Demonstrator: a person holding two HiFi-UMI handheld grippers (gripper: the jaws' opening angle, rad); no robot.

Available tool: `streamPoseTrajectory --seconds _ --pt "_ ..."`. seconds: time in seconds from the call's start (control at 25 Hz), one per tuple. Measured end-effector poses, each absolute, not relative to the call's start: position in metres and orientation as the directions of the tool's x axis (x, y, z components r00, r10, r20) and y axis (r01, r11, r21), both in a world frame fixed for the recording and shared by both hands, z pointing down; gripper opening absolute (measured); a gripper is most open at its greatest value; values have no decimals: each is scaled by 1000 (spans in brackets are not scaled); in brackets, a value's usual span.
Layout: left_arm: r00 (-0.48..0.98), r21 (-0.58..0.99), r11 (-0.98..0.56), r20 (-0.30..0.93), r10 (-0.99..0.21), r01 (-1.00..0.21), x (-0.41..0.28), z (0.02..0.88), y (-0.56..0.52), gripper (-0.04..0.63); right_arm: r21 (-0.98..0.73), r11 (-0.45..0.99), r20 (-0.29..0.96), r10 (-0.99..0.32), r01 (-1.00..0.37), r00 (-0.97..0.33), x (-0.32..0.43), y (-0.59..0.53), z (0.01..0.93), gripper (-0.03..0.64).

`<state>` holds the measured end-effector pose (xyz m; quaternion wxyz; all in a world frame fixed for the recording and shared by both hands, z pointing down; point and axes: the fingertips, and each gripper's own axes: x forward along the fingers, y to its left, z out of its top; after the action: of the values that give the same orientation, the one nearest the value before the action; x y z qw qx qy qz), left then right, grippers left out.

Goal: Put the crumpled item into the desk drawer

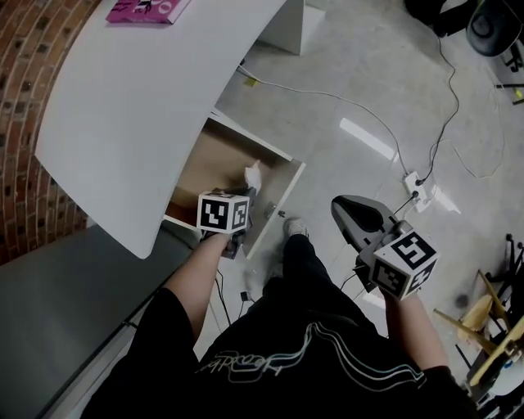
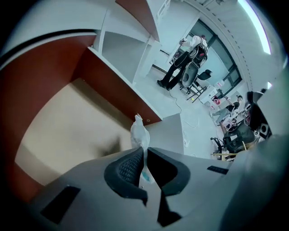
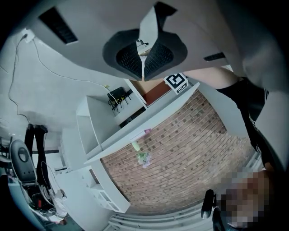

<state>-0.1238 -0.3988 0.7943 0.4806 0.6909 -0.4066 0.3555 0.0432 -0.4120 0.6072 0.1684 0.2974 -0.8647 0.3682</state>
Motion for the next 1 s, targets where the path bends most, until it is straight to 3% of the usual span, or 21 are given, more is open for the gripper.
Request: streamPoseTrajectory --seconds 0.48,0.68,0.76,0.96,1.0 --pt "444 424 -149 882 -157 -894 -128 849 -399 40 -563 560 529 -321 -607 -786 38 -416 647 48" --pt "357 339 -128 920 -163 -932 -146 856 -402 43 -562 582 515 -310 -588 -799 36 -414 654 48" --pt "325 308 -118 930 -171 -944 -152 858 -402 80 -559 591 513 -305 -582 -802 36 -412 657 48" --pt "288 276 -86 936 -203 -957 -165 858 -409 262 -565 579 509 -316 -588 -801 31 -412 657 48" --pt "277 268 -71 937 -211 -961 -169 858 -409 275 -564 580 507 -319 -588 -801 30 -411 657 48"
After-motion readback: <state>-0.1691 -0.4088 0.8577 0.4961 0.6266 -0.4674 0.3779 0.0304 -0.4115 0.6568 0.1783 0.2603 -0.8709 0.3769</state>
